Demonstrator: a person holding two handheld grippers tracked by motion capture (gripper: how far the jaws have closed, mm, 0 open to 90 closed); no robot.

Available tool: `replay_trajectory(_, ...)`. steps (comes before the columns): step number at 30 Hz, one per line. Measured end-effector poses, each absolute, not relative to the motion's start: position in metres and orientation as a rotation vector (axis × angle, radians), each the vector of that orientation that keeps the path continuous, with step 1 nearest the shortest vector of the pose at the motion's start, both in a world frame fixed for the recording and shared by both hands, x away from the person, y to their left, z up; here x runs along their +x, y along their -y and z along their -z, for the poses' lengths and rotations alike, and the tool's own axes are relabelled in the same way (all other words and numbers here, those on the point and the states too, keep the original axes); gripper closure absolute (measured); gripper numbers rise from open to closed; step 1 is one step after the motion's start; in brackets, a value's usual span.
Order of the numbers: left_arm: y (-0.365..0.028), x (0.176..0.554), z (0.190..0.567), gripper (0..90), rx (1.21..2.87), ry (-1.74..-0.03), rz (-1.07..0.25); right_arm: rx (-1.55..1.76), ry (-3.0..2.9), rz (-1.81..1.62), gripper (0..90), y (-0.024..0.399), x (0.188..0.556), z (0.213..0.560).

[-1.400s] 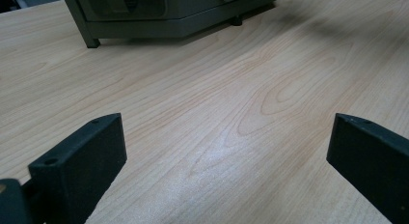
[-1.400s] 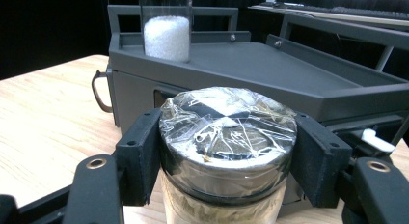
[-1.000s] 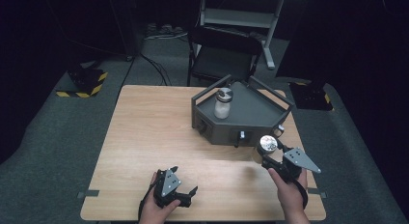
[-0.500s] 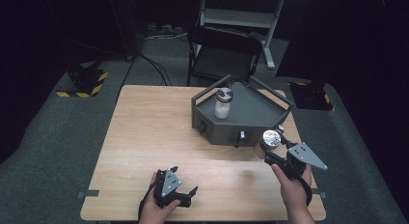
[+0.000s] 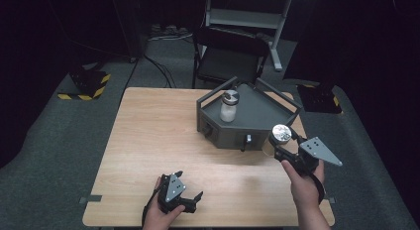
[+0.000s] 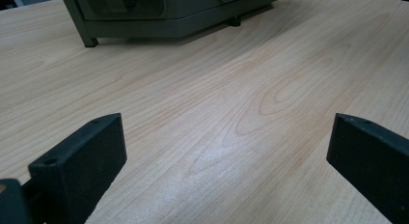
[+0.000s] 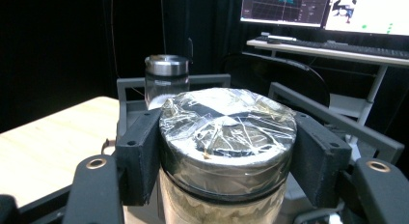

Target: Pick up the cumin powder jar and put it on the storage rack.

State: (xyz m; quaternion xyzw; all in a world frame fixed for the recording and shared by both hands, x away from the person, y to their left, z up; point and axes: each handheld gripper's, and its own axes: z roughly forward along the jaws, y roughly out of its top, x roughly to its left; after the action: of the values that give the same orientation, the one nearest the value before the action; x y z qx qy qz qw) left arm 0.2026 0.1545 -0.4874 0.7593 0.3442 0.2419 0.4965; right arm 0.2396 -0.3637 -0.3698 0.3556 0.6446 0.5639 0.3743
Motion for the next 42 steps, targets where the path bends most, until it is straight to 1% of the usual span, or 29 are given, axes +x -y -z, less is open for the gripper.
replay_trajectory(8, -0.155, 0.203, 0.487, 0.7, 1.840, -0.830, -0.581, 0.916, -1.637, -1.452, 35.1, 0.361, 0.247, 0.358)
replay_trajectory(18, -0.157, 0.204, 0.487, 0.7, 1.835, -0.835, -0.570, 0.937, -1.624, -1.450, 35.1, 0.360, 0.258, 0.352)
replay_trajectory(42, -0.160, 0.207, 0.487, 0.7, 1.832, -0.835, -0.547, 0.975, -1.613, -1.421, 35.1, 0.346, 0.299, 0.338)
